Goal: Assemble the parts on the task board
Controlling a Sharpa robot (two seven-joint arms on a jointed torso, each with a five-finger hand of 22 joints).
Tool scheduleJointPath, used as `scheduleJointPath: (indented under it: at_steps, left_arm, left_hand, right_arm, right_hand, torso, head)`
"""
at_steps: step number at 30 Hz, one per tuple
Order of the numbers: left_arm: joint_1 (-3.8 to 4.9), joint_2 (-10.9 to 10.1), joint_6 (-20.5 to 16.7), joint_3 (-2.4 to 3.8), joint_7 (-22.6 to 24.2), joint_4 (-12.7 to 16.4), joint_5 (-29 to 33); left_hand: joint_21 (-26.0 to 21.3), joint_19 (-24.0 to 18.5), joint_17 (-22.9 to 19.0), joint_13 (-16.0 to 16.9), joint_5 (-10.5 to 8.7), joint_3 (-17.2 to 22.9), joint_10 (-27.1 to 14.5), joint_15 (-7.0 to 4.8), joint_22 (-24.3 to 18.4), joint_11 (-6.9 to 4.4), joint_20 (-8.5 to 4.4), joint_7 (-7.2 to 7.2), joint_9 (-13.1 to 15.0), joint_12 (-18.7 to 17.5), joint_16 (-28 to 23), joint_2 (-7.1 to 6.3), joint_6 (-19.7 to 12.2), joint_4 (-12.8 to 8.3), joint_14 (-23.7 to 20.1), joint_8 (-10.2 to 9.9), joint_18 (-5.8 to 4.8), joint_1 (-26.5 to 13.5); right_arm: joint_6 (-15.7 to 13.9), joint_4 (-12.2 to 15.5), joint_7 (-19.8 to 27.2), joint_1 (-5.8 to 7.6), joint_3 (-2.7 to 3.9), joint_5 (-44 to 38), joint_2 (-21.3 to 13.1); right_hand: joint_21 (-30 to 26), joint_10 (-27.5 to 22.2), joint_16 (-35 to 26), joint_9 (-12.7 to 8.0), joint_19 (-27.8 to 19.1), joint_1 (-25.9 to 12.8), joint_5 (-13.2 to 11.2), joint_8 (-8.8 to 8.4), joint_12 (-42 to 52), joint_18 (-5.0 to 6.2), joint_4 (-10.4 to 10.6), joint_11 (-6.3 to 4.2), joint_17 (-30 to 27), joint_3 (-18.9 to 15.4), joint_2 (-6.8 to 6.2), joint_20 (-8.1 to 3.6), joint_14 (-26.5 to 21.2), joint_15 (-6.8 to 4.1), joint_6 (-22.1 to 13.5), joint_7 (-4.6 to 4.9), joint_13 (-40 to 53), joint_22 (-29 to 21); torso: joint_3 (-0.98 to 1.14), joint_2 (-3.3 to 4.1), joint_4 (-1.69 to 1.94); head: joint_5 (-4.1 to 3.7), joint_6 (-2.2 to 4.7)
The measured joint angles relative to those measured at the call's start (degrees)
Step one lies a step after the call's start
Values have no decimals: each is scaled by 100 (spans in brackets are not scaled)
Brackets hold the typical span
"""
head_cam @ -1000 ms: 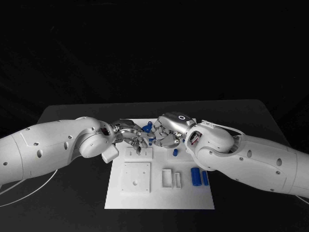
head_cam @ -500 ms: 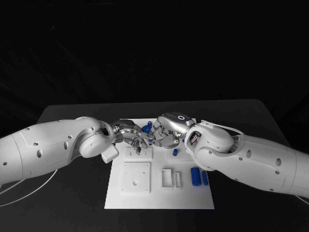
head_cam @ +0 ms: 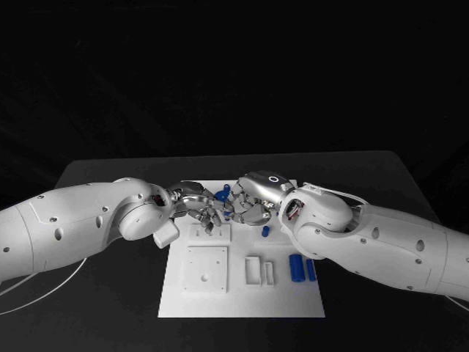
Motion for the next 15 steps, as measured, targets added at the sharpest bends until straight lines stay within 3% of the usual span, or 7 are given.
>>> scheduleJointPath:
  at_steps: [1, 2, 5, 9, 11, 13, 15]
  left_arm:
    - [-1, -1, -4, 0, 5, 0, -2]
    - [-1, -3, -9, 0, 10, 0, -4]
    - [1, -7, -22, 3, 34, -1, -5]
    - [5, -7, -53, 7, 63, 9, -8]
    - [5, -8, -77, 7, 70, 16, -17]
    - [4, -11, -97, 7, 74, 20, -29]
    - [4, -12, -122, 7, 76, 25, -45]
  left_hand:
    - [15, 0, 7, 55, 107, -16, -6, -26, 28, -9, 0, 0, 112, 55, 35, 14, 0, -20, 14, 3, 0, -93]
    - [20, 0, 18, 101, 221, -7, 0, -36, 48, -16, 0, -4, 474, 111, 67, 15, -4, -34, 24, 25, 0, -184]
    - [102, 22, 60, 266, 441, 116, -25, -38, 123, -44, -22, -52, 928, 333, 200, 33, -52, -158, 25, 139, 0, -473]
    - [222, -1, 94, 497, 872, 193, -124, -90, 281, -119, -44, -136, 2220, 687, 421, 46, -137, -216, -22, 274, 1, -810]
    - [269, -19, 92, 579, 1101, 249, -189, -97, 352, -119, -62, -167, 2406, 841, 500, 59, -171, -230, -15, 502, 1, -953]
    - [301, -19, 79, 625, 1192, 268, -247, -98, 400, -120, -62, -192, 2636, 936, 548, 83, -200, -242, -15, 752, 1, -1054]
    - [302, -19, 58, 639, 1236, 270, -248, -99, 431, -121, -62, -192, 2706, 980, 558, 83, -200, -242, -15, 846, 1, -1084]
  right_arm:
    - [0, -3, -1, 0, 0, 1, 0]
    - [1, -6, -3, -1, 0, 1, 0]
    - [0, -15, -12, -6, -3, 6, 1]
    - [-16, -29, -29, -11, -6, 13, -5]
    - [-44, -33, -42, -12, -6, 21, -12]
    - [-82, -35, -52, -14, -6, 30, -23]
    - [-128, -37, -65, -17, -6, 39, -41]
  right_hand:
    - [-52, -33, -31, 2, 0, -10, 1, 1, -33, 0, 31, 32, -31, -34, -10, 0, 0, 0, -122, 22, -37, 0]
    - [-89, -59, -68, 15, 0, -40, 6, 9, -78, 0, 43, 51, -59, -71, -39, 0, -5, 4, -267, 61, -77, 0]
    - [-301, -252, -233, 16, -46, -59, 1, 58, -285, 0, 76, 122, -182, -220, -106, 46, -93, 93, -792, 186, -262, 0]
    - [-581, -432, -352, -10, -85, 33, -90, 58, -428, -4, 173, 204, -306, -444, -196, 88, -168, 166, -1375, 293, -482, 0]
    - [-655, -432, -352, -17, -59, 70, -90, 51, -446, -1, 247, 204, -340, -518, -233, 108, -196, 154, -1633, 320, -642, 0]
    - [-730, -447, -388, -23, -50, 103, -90, 36, -433, 48, 284, 220, -381, -555, -241, 118, -210, 167, -1746, 331, -736, 0]
    - [-802, -475, -388, -25, -42, 152, -90, 36, -359, 76, 314, 223, -414, -568, -253, 126, -215, 171, -1812, 338, -849, 0]
  torso:
    - [0, 0, 0]
    - [0, 0, 0]
    - [1, 0, 0]
    - [3, -1, -3]
    - [3, -1, -3]
    - [3, 0, -4]
    - [3, -1, -4]
  head:
    - [-1, 0]
    - [-4, 0]
    - [-5, -1]
    - [-5, -1]
    - [-5, -1]
    - [-5, 1]
    - [-8, 2]
